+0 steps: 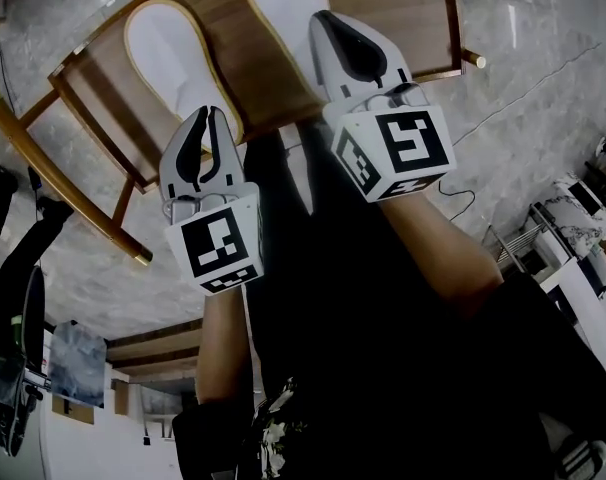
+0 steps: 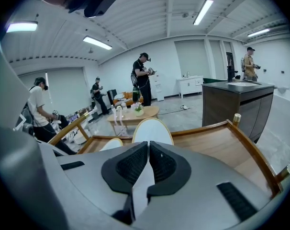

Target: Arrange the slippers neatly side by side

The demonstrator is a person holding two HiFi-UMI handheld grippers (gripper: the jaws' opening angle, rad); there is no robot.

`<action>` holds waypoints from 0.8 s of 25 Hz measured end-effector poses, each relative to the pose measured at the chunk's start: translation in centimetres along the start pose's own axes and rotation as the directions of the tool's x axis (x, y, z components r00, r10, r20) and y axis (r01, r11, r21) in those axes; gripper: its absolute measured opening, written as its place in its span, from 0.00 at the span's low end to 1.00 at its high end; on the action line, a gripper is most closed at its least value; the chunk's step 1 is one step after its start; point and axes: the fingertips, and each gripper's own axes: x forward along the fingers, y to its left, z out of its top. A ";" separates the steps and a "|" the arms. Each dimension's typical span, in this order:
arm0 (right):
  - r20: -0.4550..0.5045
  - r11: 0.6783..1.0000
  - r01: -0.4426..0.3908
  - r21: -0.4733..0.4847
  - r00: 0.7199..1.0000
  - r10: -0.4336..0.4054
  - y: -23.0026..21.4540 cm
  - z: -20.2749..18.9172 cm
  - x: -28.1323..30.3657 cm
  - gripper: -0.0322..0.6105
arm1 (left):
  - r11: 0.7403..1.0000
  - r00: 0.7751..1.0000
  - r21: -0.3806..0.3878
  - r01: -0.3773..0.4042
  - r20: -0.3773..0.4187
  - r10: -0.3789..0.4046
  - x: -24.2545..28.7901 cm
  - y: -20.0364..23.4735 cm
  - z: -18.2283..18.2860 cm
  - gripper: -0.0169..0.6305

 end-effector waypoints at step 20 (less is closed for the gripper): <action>-0.005 0.998 0.045 0.043 0.999 -0.044 4.7 -2.7 1.3 0.06 | 1.000 1.000 0.012 0.011 -0.006 -0.011 -2.4 4.5 -3.1 0.06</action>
